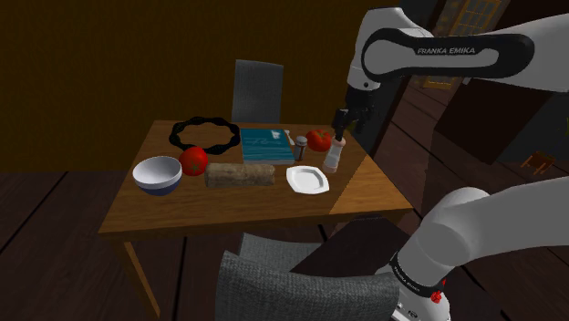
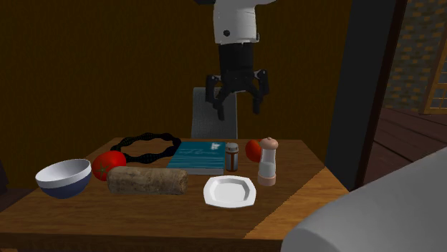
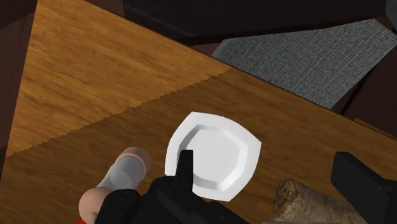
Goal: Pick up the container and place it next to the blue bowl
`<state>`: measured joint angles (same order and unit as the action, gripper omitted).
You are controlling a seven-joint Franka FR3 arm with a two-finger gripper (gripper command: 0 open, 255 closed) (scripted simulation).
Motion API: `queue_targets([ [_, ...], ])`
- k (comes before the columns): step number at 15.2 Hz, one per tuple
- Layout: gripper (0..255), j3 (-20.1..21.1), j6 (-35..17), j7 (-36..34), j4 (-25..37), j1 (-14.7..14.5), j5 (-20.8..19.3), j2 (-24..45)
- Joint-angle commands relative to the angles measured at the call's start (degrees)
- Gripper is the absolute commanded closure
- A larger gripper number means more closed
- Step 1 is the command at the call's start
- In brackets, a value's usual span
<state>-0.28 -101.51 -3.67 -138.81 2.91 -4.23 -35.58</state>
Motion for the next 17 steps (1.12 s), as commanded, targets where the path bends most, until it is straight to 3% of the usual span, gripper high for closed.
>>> queue_targets([
  [1, 0, -1.3, -3.4, 1.6, 1.3, 0.4, -0.5, 4.4],
  [9, 0, -5.5, -14.4, 7.6, 7.5, 1.4, -0.5, 20.8],
  [17, 0, -8.0, -21.2, 14.4, 18.8, 2.6, 2.7, 38.4],
])
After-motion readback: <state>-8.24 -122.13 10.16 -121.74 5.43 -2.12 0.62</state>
